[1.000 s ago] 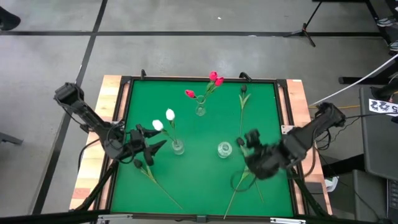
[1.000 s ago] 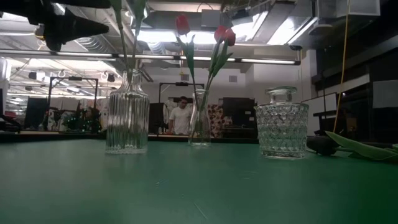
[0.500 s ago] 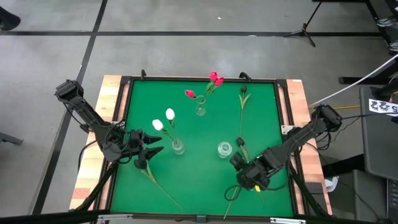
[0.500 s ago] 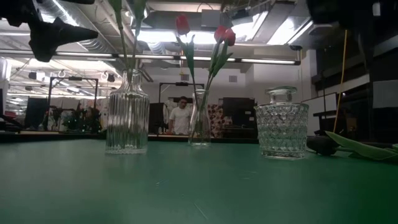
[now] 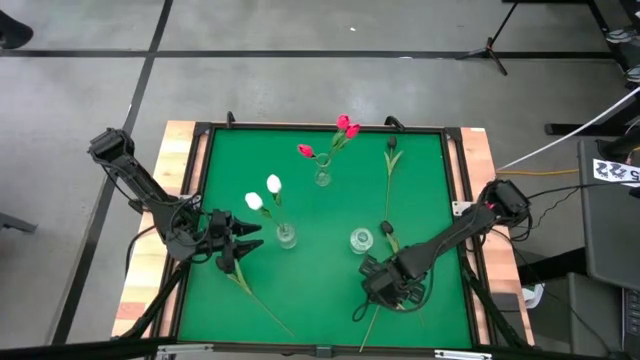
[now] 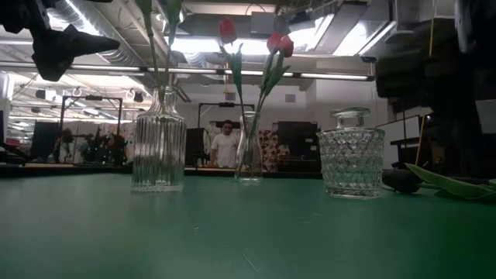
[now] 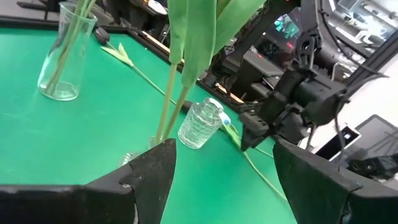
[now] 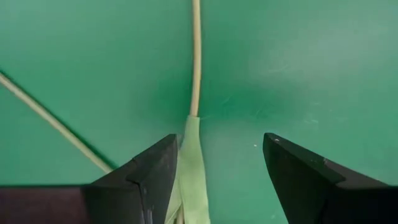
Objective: Sort flowers into vase by color
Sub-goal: Put the white tulip into the bottom left transparent vase
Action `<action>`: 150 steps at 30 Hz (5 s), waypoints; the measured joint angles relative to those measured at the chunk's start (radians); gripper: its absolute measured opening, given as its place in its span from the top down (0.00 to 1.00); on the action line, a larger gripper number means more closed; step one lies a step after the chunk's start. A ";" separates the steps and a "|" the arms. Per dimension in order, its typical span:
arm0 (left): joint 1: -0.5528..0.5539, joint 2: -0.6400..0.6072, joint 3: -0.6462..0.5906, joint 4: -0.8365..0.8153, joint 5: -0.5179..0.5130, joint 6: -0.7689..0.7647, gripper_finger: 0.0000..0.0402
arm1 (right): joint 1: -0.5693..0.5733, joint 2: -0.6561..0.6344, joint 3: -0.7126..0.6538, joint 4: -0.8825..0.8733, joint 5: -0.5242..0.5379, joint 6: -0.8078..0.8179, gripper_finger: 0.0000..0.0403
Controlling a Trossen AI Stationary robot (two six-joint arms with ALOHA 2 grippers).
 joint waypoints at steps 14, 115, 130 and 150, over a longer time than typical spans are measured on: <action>0.000 0.000 0.000 -0.043 0.005 -0.077 0.34 | 0.055 0.062 -0.051 0.046 0.041 0.036 0.41; 0.001 0.000 0.011 0.077 0.311 -0.386 0.34 | -0.232 0.279 0.822 -0.046 1.442 -0.900 0.95; 0.001 0.000 0.011 0.077 0.317 -0.359 0.34 | -0.244 0.321 0.822 0.009 1.389 -1.079 0.95; 0.001 0.000 0.011 0.075 0.317 -0.354 0.34 | -0.244 0.367 0.822 0.187 1.307 -1.278 0.95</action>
